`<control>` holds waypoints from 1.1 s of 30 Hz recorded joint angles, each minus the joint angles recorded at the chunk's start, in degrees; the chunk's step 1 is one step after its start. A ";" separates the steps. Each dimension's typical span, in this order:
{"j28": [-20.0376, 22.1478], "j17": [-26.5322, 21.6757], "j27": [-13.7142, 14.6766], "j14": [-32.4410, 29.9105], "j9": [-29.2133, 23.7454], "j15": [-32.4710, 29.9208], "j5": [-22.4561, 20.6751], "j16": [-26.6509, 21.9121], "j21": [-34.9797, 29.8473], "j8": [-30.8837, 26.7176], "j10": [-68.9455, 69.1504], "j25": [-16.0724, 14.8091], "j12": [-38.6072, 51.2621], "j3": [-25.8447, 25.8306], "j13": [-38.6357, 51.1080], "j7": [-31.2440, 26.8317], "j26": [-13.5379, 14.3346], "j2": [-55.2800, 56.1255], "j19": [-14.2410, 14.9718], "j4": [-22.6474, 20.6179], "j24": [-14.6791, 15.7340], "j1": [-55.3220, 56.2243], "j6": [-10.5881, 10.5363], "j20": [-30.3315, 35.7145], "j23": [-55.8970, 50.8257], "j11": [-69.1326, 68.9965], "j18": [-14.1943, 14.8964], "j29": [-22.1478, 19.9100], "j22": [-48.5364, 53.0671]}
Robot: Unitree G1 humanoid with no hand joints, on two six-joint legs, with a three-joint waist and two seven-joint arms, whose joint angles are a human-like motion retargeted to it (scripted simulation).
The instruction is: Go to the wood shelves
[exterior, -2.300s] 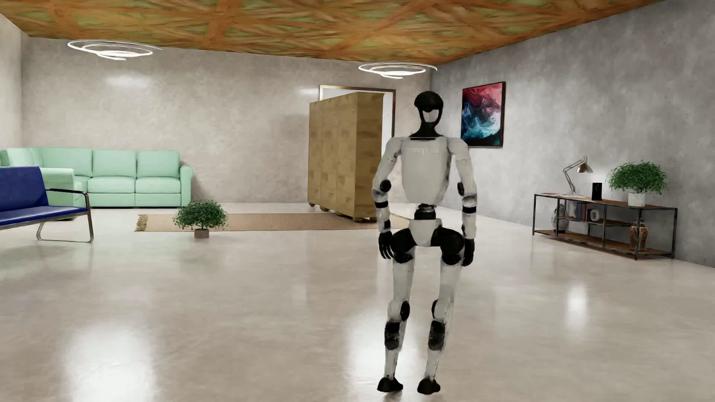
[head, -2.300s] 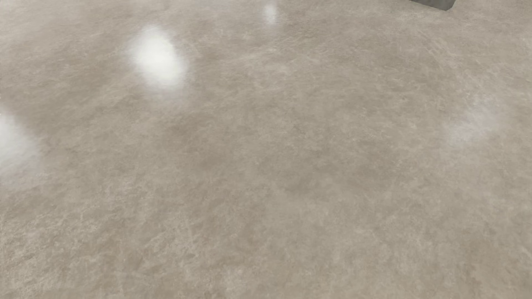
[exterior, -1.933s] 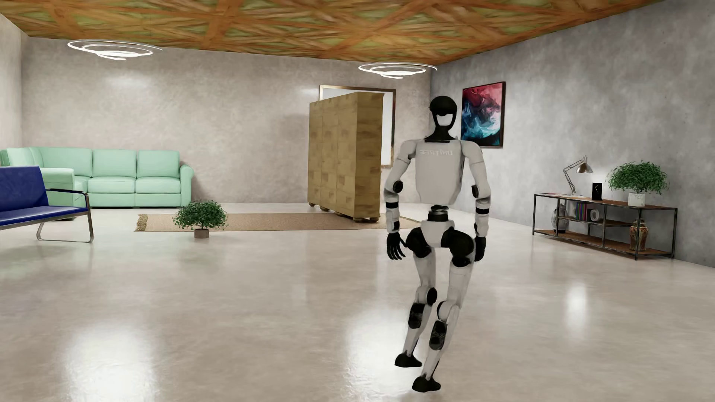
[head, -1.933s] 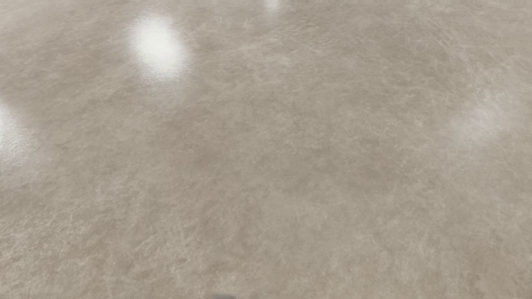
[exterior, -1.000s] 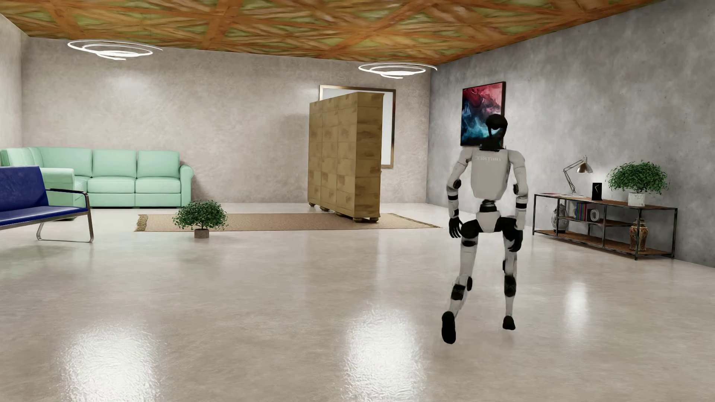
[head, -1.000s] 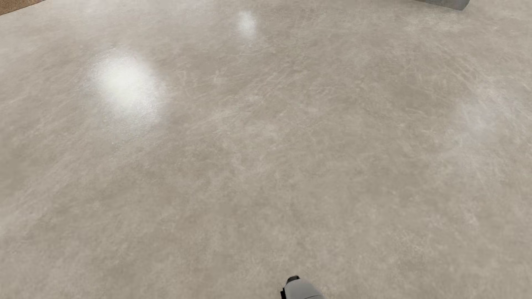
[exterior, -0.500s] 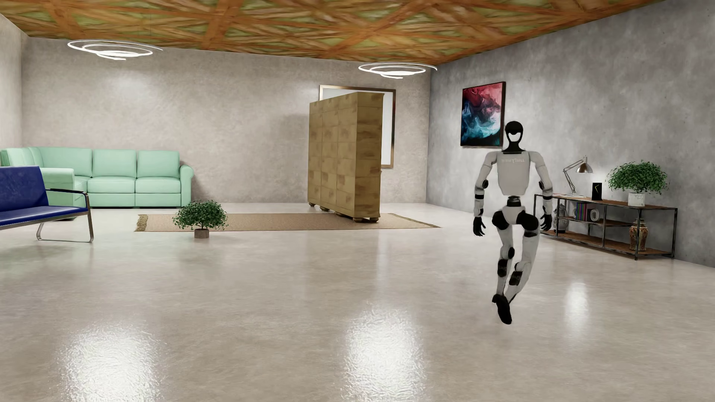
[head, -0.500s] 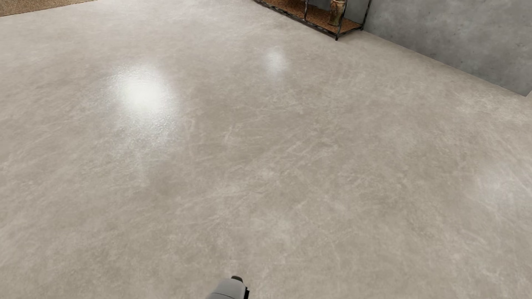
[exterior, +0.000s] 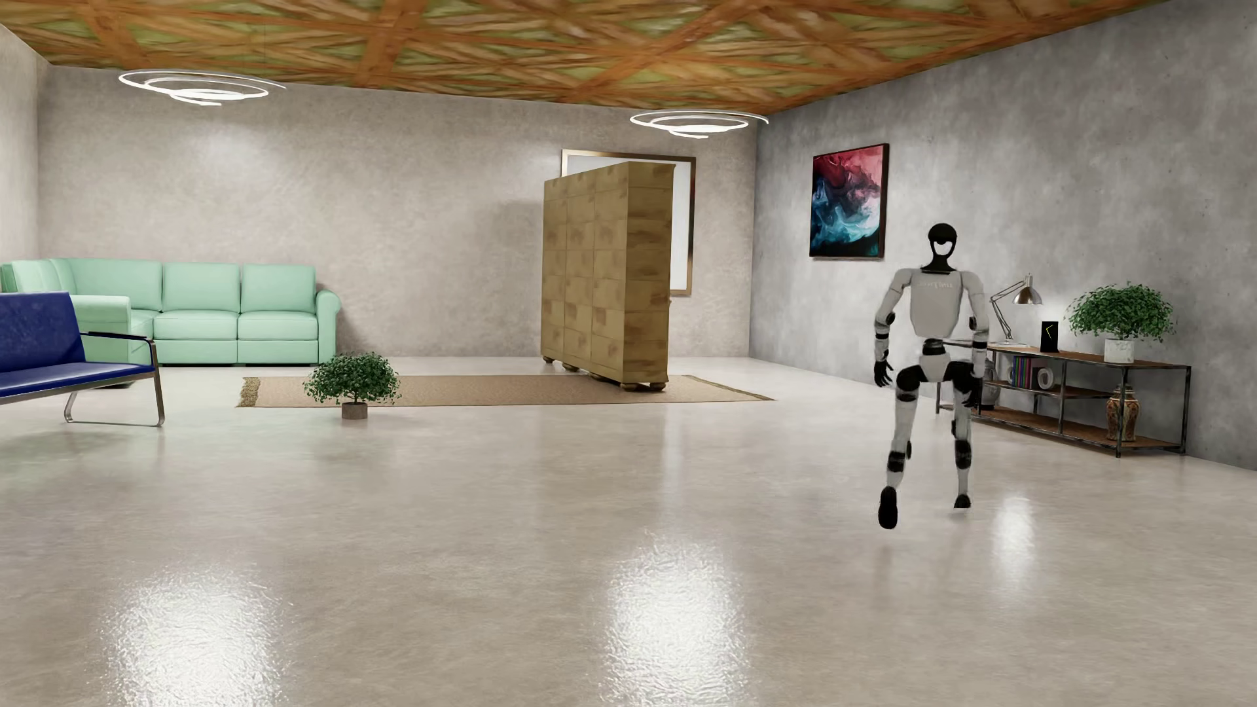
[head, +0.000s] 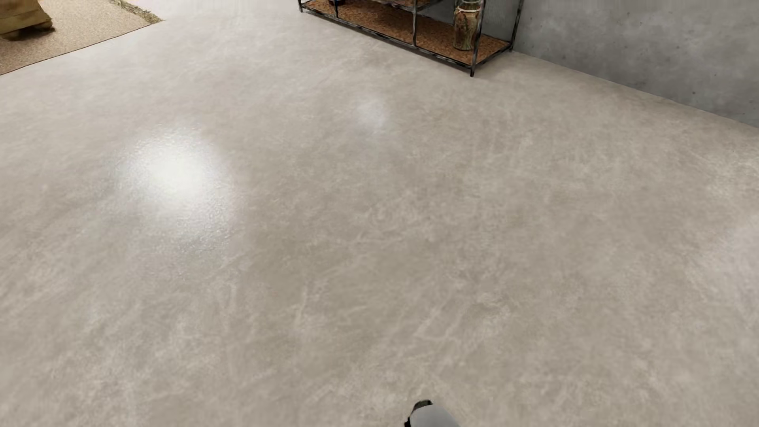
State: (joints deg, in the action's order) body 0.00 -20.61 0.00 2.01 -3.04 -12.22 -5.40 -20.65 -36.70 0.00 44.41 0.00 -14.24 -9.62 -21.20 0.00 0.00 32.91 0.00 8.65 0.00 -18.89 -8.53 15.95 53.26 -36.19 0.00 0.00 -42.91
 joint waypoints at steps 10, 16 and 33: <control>0.00 -4.46 0.00 9.61 -0.26 35.76 -2.61 -2.69 11.41 0.00 -6.60 0.00 -11.68 27.24 11.50 0.00 0.00 -48.66 0.00 -2.13 0.00 45.43 0.52 8.31 -15.30 11.65 0.00 0.00 -12.12; 0.00 -1.72 0.00 13.30 -0.47 9.77 4.98 -2.36 16.31 0.00 6.69 0.00 -11.93 25.31 10.93 0.00 0.00 -49.17 0.00 -7.69 0.00 50.35 1.04 9.56 -10.05 -16.59 0.00 0.00 -20.12; 0.00 -2.11 0.00 -16.06 0.75 2.29 -5.04 0.32 6.68 0.00 22.85 0.00 -2.50 4.25 3.90 0.00 0.00 -0.20 0.00 0.47 0.00 14.80 -4.60 7.96 4.17 -8.89 0.00 0.00 -1.38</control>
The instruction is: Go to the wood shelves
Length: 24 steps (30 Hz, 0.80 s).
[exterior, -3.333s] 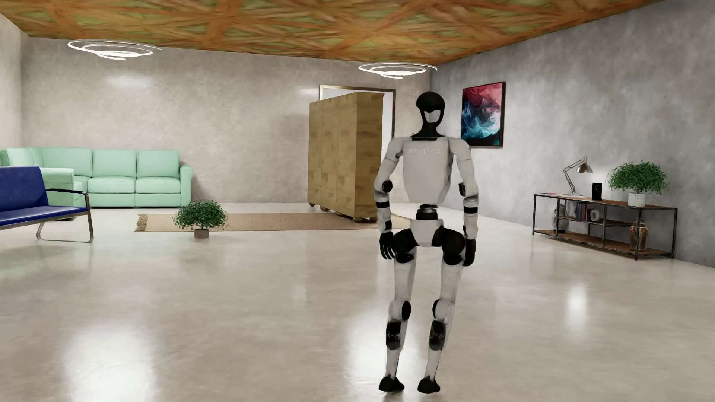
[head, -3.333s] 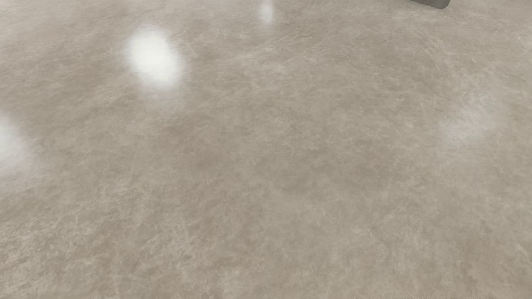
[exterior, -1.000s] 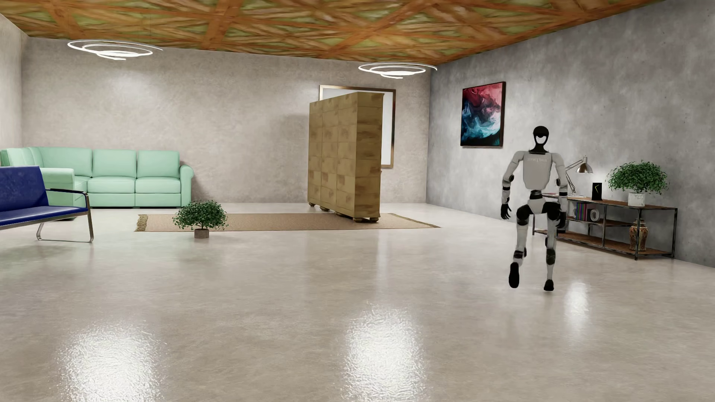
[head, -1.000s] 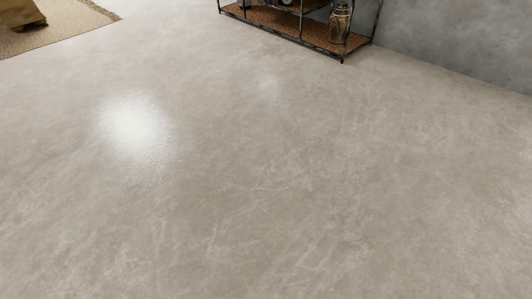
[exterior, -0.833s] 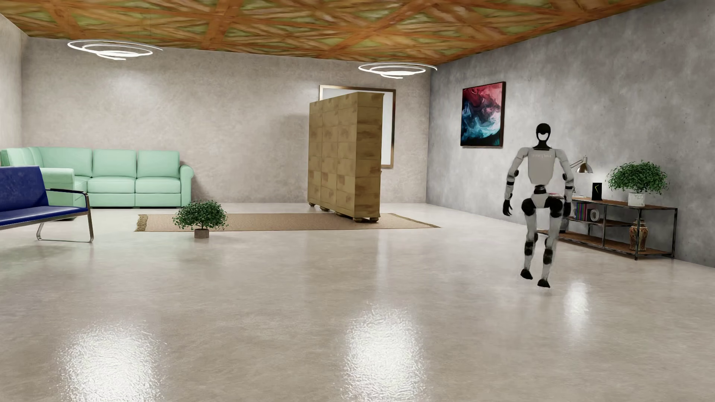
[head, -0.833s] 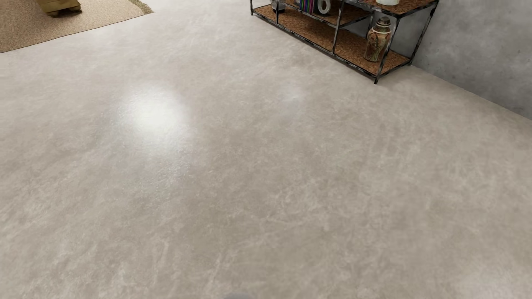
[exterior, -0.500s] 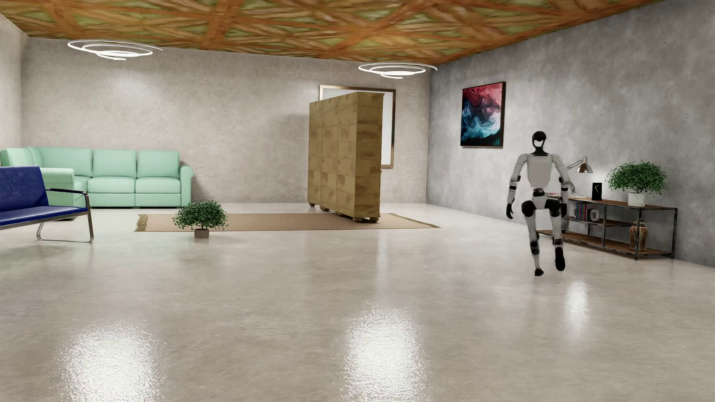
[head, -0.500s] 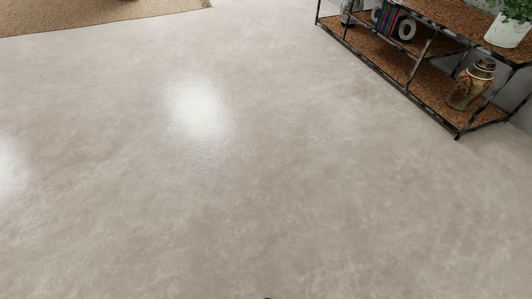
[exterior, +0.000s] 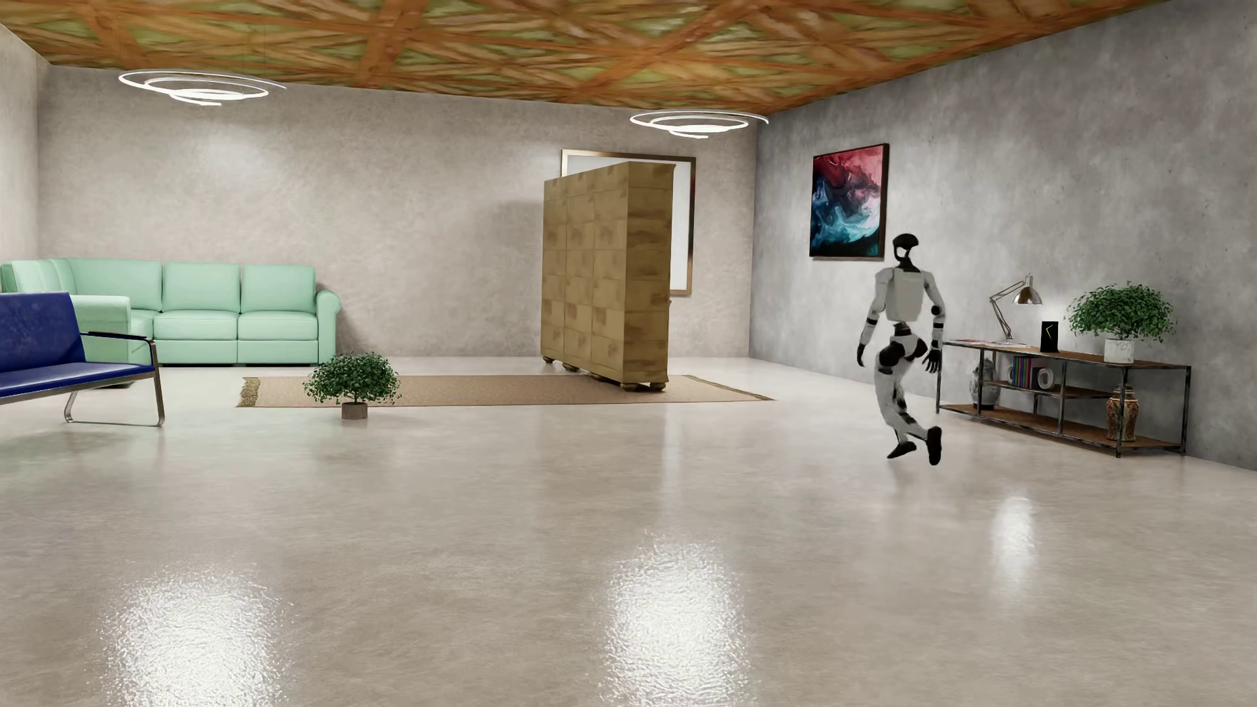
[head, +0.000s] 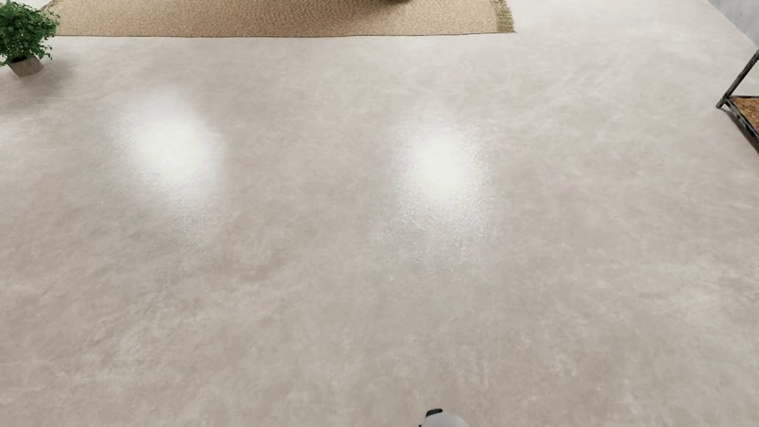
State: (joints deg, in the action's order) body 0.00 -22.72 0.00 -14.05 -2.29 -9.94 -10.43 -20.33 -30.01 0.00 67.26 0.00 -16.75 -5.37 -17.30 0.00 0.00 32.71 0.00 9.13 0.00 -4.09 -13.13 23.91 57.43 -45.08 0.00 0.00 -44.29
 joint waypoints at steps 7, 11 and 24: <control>0.00 -4.41 0.00 27.00 -3.00 28.42 3.50 -3.81 6.00 0.00 -28.72 0.00 -6.38 20.68 14.14 0.00 0.00 -47.18 0.00 -2.20 0.00 30.43 6.86 0.48 -14.12 22.51 0.00 0.00 -9.99; 0.00 -4.38 0.00 27.12 -2.32 24.47 9.15 -4.37 10.03 0.00 -30.49 0.00 -8.91 27.47 17.71 0.00 0.00 -57.40 0.00 0.43 0.00 36.48 8.31 -1.34 -19.76 16.35 0.00 0.00 -14.03; 0.00 0.77 0.00 34.68 -2.97 32.44 9.29 -2.50 -10.85 0.00 -37.13 0.00 4.93 -5.75 -6.41 0.00 0.00 -5.85 0.00 -5.49 0.00 -13.19 8.77 -7.27 1.30 17.61 0.00 0.00 15.36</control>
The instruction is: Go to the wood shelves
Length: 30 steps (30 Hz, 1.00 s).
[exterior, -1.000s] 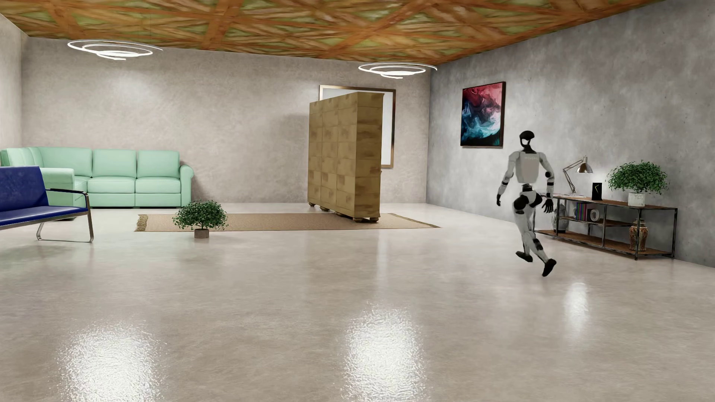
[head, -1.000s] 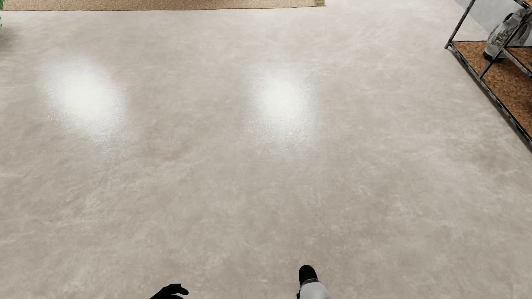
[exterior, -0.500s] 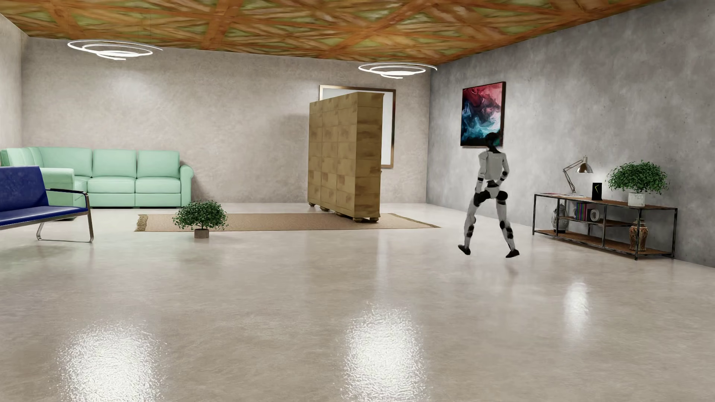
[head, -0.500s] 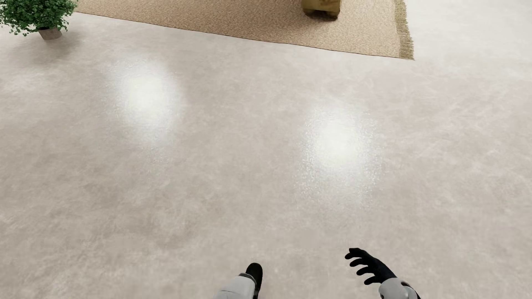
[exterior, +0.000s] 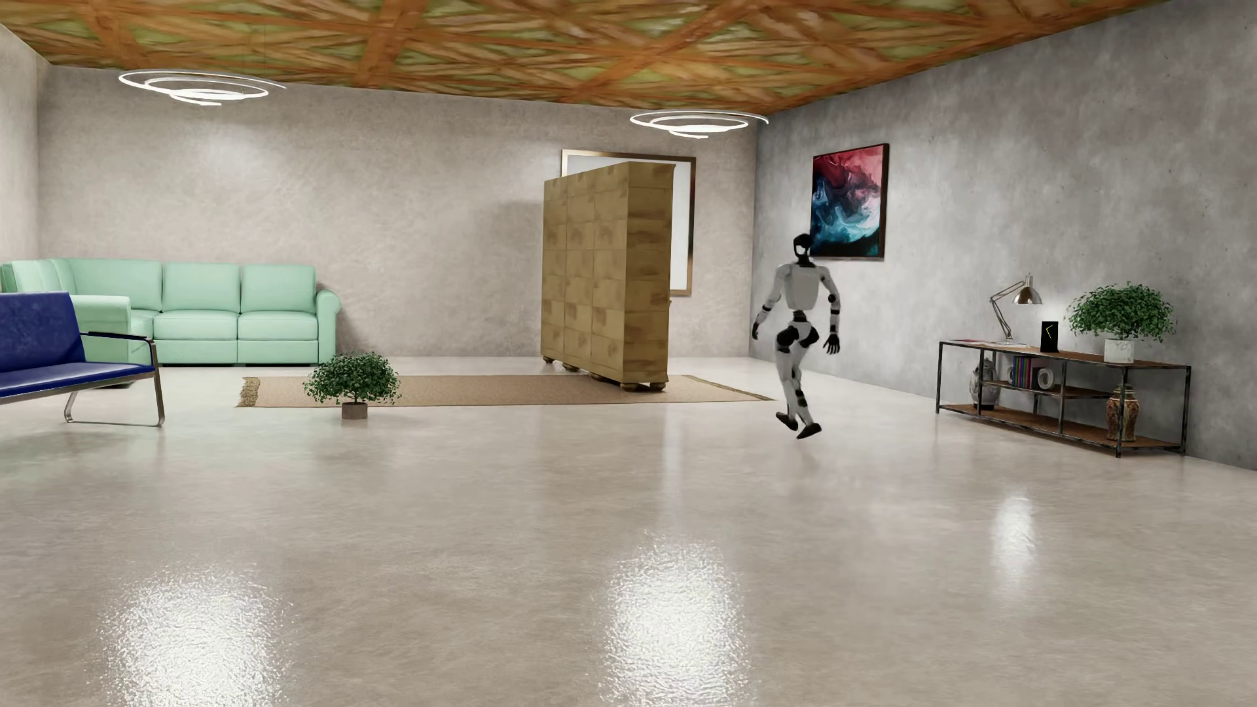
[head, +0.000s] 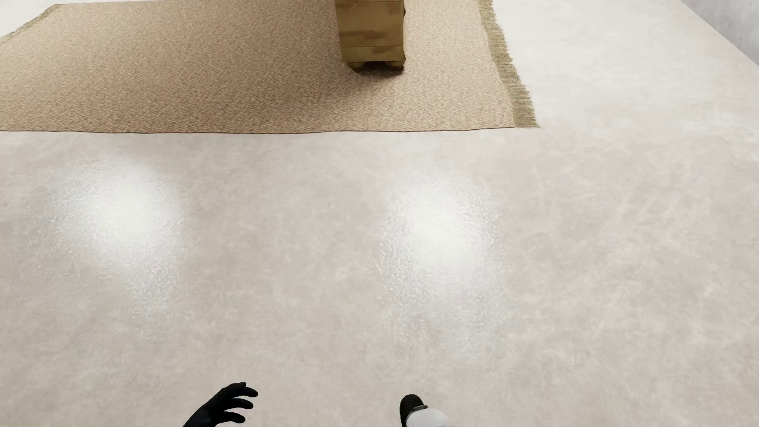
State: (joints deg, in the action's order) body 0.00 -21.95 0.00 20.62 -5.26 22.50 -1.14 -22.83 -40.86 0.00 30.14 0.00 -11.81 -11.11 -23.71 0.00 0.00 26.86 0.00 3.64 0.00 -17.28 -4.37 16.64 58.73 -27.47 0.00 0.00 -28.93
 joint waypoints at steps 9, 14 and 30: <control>0.00 -0.07 0.00 -8.43 -1.22 -21.61 -11.68 3.15 2.14 0.00 49.22 0.00 -7.39 13.92 6.70 0.00 0.00 -23.36 0.00 4.22 0.00 25.20 -2.86 7.07 -5.81 -4.83 0.00 0.00 -19.78; 0.00 -1.84 0.00 -12.44 1.04 -5.39 -6.42 1.44 16.58 0.00 0.64 0.00 -15.58 26.74 17.91 0.00 0.00 -43.36 0.00 4.40 0.00 36.94 -0.15 9.19 -25.83 3.27 0.00 0.00 -25.78; 0.00 1.54 0.00 -6.17 1.45 -12.09 -3.43 1.94 3.81 0.00 -0.24 0.00 -3.12 4.26 -3.49 0.00 0.00 -8.05 0.00 -4.21 0.00 3.93 -1.00 -4.14 -1.45 2.54 0.00 0.00 6.25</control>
State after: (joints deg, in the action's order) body 0.00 -20.41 0.00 14.46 -3.81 10.41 -4.57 -20.88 -37.05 0.00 29.89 0.00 -14.94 -6.85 -27.20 0.00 0.00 18.81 0.00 -0.56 0.00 -13.36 -5.37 12.50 57.29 -24.93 0.00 0.00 -22.68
